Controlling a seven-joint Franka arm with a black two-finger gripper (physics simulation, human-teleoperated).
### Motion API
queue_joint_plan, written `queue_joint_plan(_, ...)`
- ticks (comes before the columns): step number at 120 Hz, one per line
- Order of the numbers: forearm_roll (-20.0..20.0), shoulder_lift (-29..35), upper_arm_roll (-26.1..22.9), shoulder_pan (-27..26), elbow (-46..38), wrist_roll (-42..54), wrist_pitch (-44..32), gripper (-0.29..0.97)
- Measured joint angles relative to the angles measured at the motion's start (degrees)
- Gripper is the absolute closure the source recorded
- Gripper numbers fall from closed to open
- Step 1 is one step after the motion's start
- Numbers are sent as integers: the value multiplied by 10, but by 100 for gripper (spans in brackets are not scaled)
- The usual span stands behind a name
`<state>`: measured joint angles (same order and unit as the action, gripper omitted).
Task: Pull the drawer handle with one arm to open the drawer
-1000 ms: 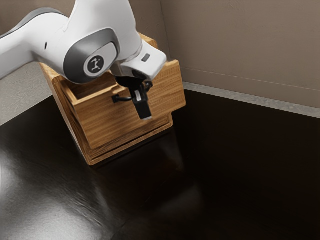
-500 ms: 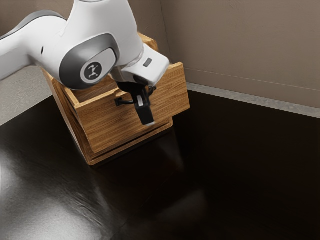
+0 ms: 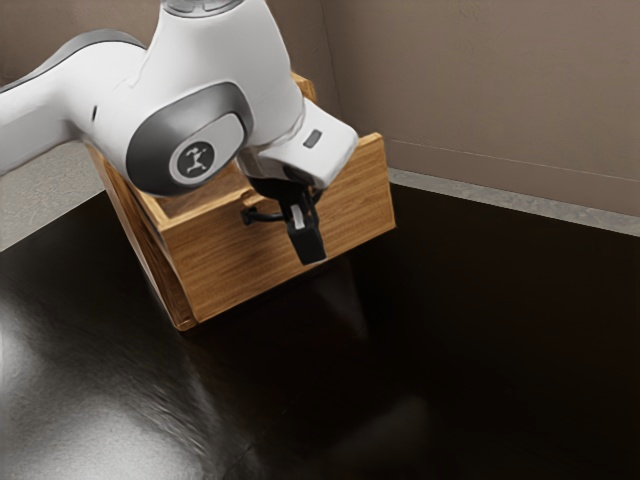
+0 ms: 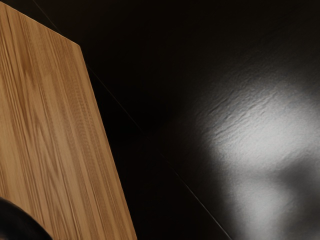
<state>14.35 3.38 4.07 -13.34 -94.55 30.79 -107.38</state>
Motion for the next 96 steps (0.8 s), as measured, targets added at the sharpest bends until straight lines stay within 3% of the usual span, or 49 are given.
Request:
queue_joint_plan(20, 0, 4, -6, 5, 0, -4, -3, 13)
queue_joint_plan(31, 2, 17, -10, -7, -3, -7, -3, 25)
queue_joint_plan(50, 4, 23, -11, -40, -9, -11, -4, 13)
queue_joint_plan(96, 3, 28, -40, -33, 59, -26, 22, 2)
